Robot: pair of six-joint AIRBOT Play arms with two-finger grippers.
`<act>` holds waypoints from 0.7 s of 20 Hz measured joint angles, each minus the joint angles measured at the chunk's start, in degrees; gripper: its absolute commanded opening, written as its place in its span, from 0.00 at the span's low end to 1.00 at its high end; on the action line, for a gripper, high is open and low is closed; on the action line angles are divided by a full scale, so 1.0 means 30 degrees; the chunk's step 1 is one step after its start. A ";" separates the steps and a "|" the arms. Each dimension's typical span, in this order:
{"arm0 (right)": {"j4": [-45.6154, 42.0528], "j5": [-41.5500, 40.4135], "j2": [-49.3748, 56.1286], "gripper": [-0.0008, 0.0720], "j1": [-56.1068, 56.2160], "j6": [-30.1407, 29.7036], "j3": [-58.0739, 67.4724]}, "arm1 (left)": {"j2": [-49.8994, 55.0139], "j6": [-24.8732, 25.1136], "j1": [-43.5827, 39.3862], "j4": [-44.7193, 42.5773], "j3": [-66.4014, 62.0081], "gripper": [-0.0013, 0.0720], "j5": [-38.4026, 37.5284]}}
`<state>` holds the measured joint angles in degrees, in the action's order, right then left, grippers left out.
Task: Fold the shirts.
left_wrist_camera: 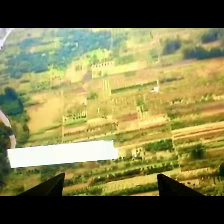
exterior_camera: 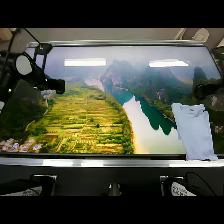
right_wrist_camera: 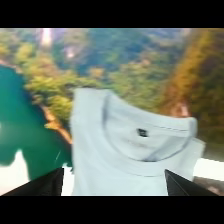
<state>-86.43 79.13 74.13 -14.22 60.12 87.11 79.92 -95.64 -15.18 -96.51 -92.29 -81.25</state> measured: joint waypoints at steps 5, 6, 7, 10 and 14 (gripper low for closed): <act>0.0175 0.3045 0.1100 0.97 0.2120 0.0313 0.0153 | -0.1967 -0.1151 -0.0459 -0.0707 0.3082 0.99 0.1960; 0.0175 0.3322 0.1151 0.97 0.2266 0.0321 0.0175 | -0.2106 -0.1268 -0.0503 -0.0721 0.3322 0.99 0.2142; 0.0175 0.3497 0.1224 0.97 0.2375 0.0328 0.0182 | -0.2208 -0.1355 -0.0525 -0.0758 0.3483 0.99 0.2339; 0.0168 0.3840 0.1311 0.97 0.2543 0.0379 0.0182 | -0.2375 -0.1523 -0.0554 -0.0845 0.3759 0.99 0.2608; 0.0160 0.4000 0.1348 0.97 0.2623 0.0386 0.0182 | -0.2455 -0.1617 -0.0583 -0.0874 0.3876 0.99 0.2747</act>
<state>-85.95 91.13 78.17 -6.35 61.28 87.66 72.55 -100.49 -16.93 -99.13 -80.66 -73.01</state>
